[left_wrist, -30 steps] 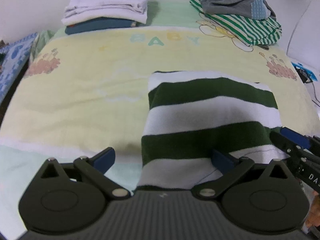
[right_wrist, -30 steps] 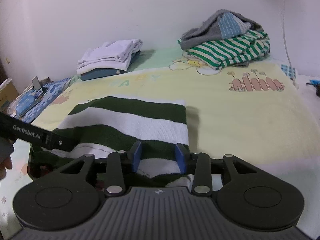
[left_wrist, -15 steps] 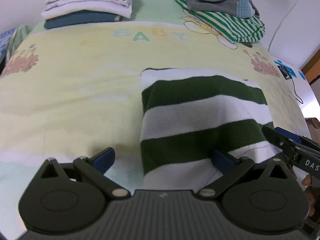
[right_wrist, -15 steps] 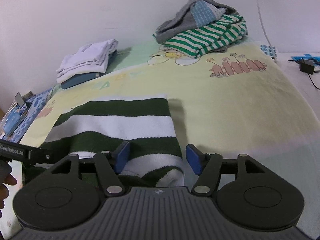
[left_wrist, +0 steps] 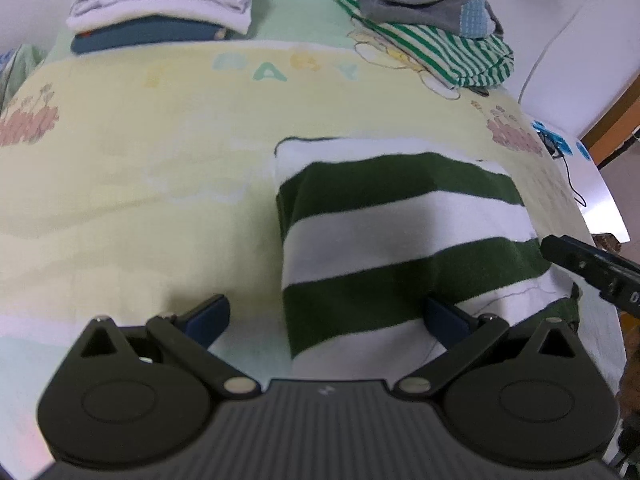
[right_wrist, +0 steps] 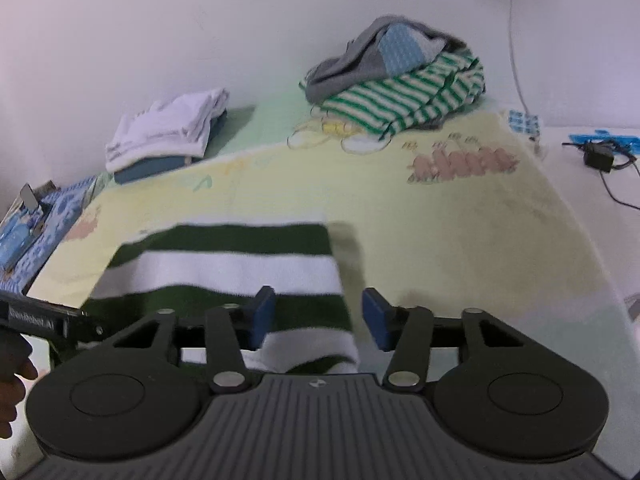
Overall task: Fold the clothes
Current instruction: 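Push the bundle edges square with both open tools, then slide both tools under the end of the striped cardigan bundle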
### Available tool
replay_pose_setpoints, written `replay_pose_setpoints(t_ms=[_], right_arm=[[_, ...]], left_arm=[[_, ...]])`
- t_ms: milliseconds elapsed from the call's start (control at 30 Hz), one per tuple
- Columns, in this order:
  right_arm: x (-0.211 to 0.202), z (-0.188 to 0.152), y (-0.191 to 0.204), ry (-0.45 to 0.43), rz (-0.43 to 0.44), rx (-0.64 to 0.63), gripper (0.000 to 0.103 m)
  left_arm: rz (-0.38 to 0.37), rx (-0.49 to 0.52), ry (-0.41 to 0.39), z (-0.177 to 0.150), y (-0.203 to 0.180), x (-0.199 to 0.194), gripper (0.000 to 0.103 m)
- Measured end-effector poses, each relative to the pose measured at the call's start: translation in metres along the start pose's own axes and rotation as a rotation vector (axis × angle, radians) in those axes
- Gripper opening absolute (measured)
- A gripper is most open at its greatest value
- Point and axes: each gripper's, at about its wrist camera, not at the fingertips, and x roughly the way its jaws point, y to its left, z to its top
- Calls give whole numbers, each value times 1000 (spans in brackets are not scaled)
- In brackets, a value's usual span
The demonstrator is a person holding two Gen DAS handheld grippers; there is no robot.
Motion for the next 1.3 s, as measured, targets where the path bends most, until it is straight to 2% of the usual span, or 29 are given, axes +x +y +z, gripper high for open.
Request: replay_pose_setpoints(t_ms=[100,267,500,733,833,1167,1300], right_arm=[[-1,9,-3,39,29,-2,52],[-5,13,1,75,49,-87,52],[13,7,-14,138,77,33,53],[15,0,-18,229,145,42,53],[11,-1,-20,209,148,47,54],[17,-10,-22,224,131,101,60],[18,-9,-23,244,159,132,52]], left_arm=[[-18,-5,0,0,4,-3,102],[-22,13,-5,-6,8,-13,102],[-52,-13,9,-3,15,-6,102],[-50,2,-2,-8,13,-9,102],[-55,-13,4,-3,15,-9,102],[-72,-28,50,2,13,3,102],[-97,-47,58,0,18,3,102]])
